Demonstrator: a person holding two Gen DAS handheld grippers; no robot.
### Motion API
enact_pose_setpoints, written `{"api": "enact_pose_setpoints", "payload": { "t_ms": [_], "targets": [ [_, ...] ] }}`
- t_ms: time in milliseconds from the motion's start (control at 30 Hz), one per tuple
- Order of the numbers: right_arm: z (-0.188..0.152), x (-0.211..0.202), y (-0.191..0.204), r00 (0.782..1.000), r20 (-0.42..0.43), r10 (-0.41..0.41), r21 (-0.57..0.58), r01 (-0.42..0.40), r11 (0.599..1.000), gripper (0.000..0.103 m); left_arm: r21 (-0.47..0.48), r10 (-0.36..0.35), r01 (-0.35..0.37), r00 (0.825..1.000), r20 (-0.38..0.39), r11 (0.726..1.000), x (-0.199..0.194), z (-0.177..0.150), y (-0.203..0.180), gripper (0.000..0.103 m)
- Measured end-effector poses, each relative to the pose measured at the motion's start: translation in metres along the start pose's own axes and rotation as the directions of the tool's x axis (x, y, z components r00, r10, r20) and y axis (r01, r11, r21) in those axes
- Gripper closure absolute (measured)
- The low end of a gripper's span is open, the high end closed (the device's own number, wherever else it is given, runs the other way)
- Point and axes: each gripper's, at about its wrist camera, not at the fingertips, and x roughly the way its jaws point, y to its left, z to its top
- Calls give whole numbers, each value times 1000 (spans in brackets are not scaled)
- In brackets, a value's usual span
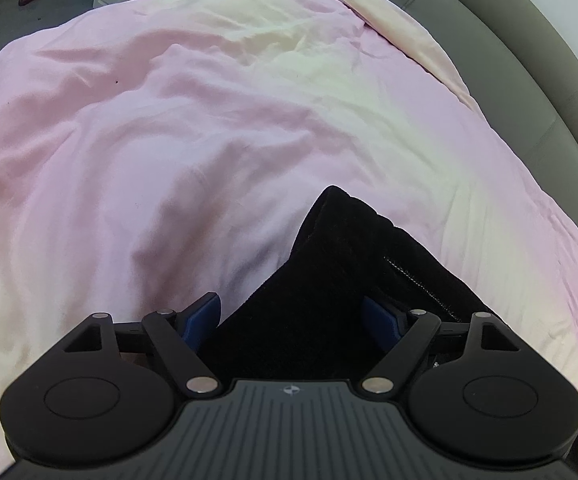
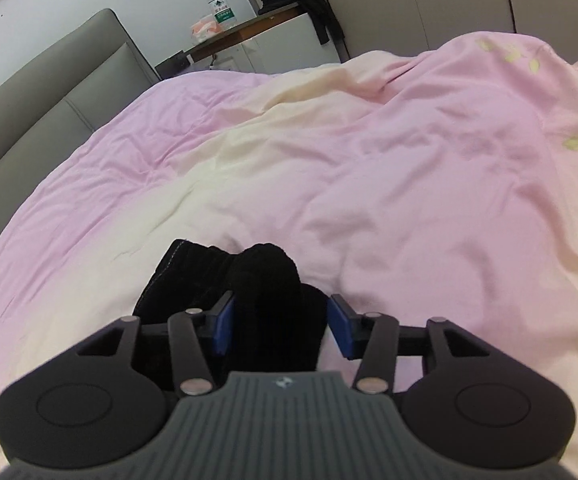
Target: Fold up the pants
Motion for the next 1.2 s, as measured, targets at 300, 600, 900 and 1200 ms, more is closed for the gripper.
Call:
{"api": "enact_pose_setpoints", "payload": {
  "t_ms": [300,600,900,1200],
  "targets": [
    [-48,-90,43,979,147,142,-280,-97,955,64,-5,-11,11,1000,-14,1000,1,0,2,9],
    [-235,-168,217,813,-353,463,-620,-574,536,65,-9,-24,24,999,-21,1000,-2,-1,2,10],
    [-381,-189,351,789,-461,407,-722,-600,345,89,-23,-57,57,998,-1,998,-1,2,11,12],
    [-374,-259,316,580,-602,549,-576,-792,205,71,5,-68,68,998,15,998,2,2,12,12]
  ]
}}
